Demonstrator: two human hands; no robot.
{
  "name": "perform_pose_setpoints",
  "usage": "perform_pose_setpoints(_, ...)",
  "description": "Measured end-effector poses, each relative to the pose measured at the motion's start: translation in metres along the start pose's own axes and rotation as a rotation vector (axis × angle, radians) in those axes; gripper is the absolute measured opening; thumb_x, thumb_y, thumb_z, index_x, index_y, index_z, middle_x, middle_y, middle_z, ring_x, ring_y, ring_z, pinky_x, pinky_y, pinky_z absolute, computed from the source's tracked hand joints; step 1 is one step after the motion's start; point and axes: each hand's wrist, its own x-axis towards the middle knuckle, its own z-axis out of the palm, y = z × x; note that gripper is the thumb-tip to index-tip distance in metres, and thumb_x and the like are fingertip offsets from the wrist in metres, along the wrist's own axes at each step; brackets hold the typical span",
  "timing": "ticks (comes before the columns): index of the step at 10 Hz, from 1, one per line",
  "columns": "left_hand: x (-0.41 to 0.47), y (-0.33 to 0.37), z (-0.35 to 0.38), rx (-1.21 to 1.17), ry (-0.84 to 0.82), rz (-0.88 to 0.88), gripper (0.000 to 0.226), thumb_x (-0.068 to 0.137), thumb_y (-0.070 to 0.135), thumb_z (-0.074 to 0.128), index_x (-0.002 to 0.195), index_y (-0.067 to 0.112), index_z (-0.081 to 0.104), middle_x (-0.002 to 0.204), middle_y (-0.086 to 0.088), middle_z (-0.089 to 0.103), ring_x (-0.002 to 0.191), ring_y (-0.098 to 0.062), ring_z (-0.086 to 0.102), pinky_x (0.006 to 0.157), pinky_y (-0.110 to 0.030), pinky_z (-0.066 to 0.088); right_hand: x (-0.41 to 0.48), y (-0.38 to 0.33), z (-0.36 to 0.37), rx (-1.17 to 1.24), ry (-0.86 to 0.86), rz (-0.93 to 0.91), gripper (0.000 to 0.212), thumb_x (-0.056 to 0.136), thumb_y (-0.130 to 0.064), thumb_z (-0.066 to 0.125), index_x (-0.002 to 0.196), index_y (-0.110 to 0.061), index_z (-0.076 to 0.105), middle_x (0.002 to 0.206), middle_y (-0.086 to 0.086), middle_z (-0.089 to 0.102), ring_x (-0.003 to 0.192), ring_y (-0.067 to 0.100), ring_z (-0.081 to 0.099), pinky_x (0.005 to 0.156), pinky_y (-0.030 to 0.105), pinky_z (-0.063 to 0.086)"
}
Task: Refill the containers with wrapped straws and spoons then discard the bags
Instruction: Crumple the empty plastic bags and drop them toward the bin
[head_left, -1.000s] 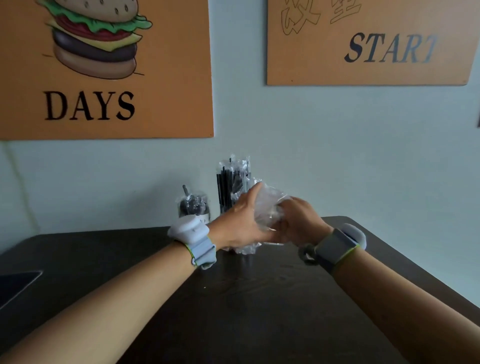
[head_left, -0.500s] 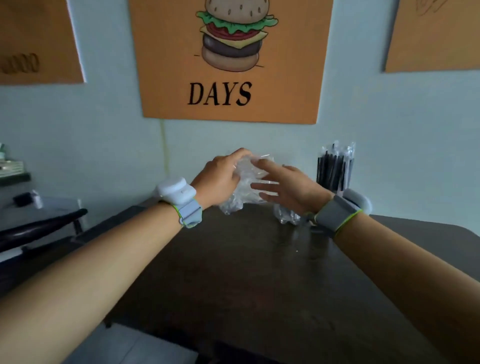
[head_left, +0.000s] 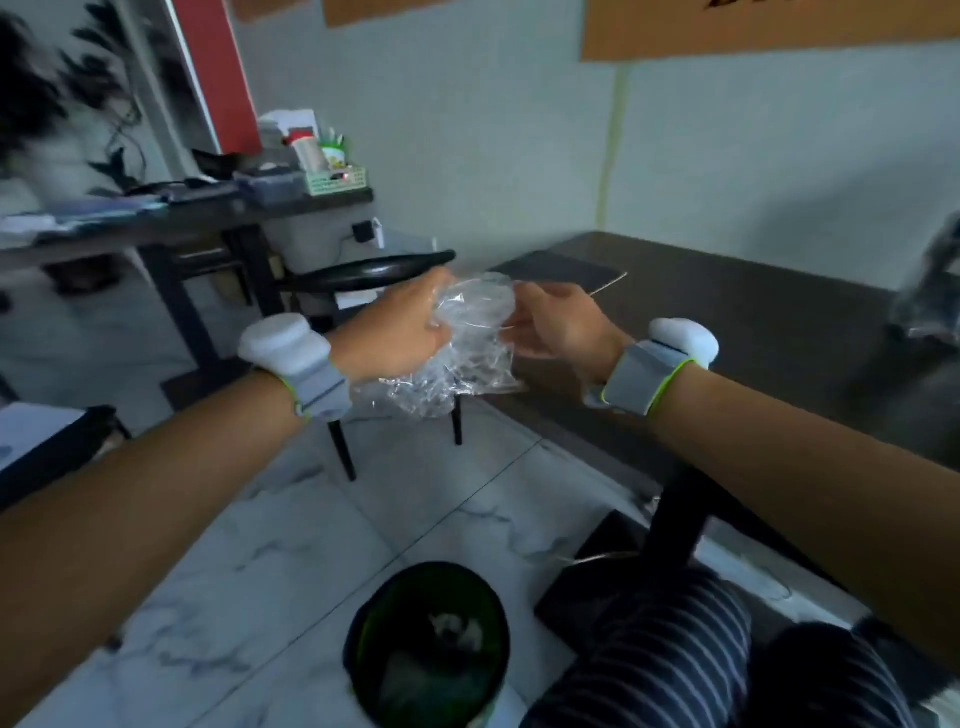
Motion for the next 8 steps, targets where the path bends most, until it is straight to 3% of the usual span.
perform_pose_setpoints(1, -0.044, -0.054, 0.036, -0.033, -0.074, -0.130, 0.031, 0.088, 0.017, 0.051, 0.119, 0.015, 0.043, 0.095, -0.007, 0.059, 0.087, -0.028, 0.059, 0.078, -0.033, 0.043, 0.002, 0.043, 0.044, -0.236, -0.186, 0.028, 0.024, 0.097, -0.015, 0.040, 0.079, -0.006, 0.053, 0.083, 0.016, 0.052, 0.080, 0.026, 0.056, 0.077, 0.039, 0.049)
perform_pose_setpoints(2, -0.083, -0.105, 0.093, -0.050, -0.221, -0.243, 0.042, 0.090, 0.018, 0.052, 0.131, 0.013, 0.043, 0.116, -0.015, 0.061, 0.108, -0.032, 0.058, 0.092, -0.036, 0.047, 0.004, 0.083, 0.084, -0.480, -0.237, 0.132, 0.022, 0.096, -0.009, 0.032, 0.077, -0.009, 0.044, 0.091, 0.013, 0.045, 0.104, 0.038, 0.055, 0.090, 0.043, 0.043)
perform_pose_setpoints(3, -0.107, -0.139, 0.159, 0.030, -0.357, -0.290, 0.043, 0.088, 0.023, 0.052, 0.130, 0.016, 0.047, 0.114, -0.016, 0.059, 0.112, -0.033, 0.054, 0.090, -0.035, 0.046, 0.006, 0.118, 0.108, -0.672, -0.338, 0.115, 0.019, 0.095, -0.012, 0.033, 0.085, -0.009, 0.049, 0.092, 0.018, 0.049, 0.109, 0.041, 0.054, 0.088, 0.042, 0.044)
perform_pose_setpoints(4, -0.111, -0.159, 0.223, 0.095, -0.486, -0.310, 0.045, 0.088, 0.028, 0.049, 0.132, 0.020, 0.044, 0.121, -0.011, 0.058, 0.114, -0.031, 0.053, 0.090, -0.038, 0.048, 0.017, 0.159, 0.120, -0.634, -0.369, 0.179, 0.026, 0.094, -0.014, 0.036, 0.088, 0.001, 0.057, 0.109, 0.030, 0.059, 0.109, 0.043, 0.054, 0.089, 0.045, 0.045)
perform_pose_setpoints(5, -0.116, -0.161, 0.269, 0.087, -0.609, -0.247, 0.047, 0.090, 0.030, 0.049, 0.134, 0.017, 0.041, 0.129, -0.012, 0.054, 0.111, -0.034, 0.058, 0.090, -0.041, 0.051, 0.018, 0.192, 0.119, -0.607, -0.371, 0.246, 0.036, 0.094, -0.015, 0.038, 0.108, 0.009, 0.061, 0.116, 0.030, 0.061, 0.110, 0.044, 0.054, 0.092, 0.047, 0.045)
perform_pose_setpoints(6, -0.117, -0.173, 0.316, -0.016, -0.792, -0.360, 0.052, 0.099, 0.035, 0.034, 0.148, 0.020, 0.022, 0.155, -0.005, 0.029, 0.139, -0.028, 0.034, 0.115, -0.038, 0.028, 0.024, 0.230, 0.115, -0.609, -0.401, 0.324, 0.036, 0.095, -0.015, 0.039, 0.112, 0.007, 0.060, 0.117, 0.028, 0.062, 0.110, 0.042, 0.056, 0.095, 0.048, 0.046)
perform_pose_setpoints(8, -0.135, -0.186, 0.394, 0.148, -0.952, -0.400, 0.056, 0.101, 0.018, 0.032, 0.150, 0.012, 0.006, 0.161, -0.013, 0.005, 0.147, -0.030, 0.011, 0.121, -0.037, 0.012, 0.024, 0.273, 0.102, -0.497, -0.430, 0.474, 0.032, 0.094, -0.017, 0.046, 0.116, 0.001, 0.060, 0.127, 0.019, 0.059, 0.118, 0.034, 0.055, 0.104, 0.046, 0.044)
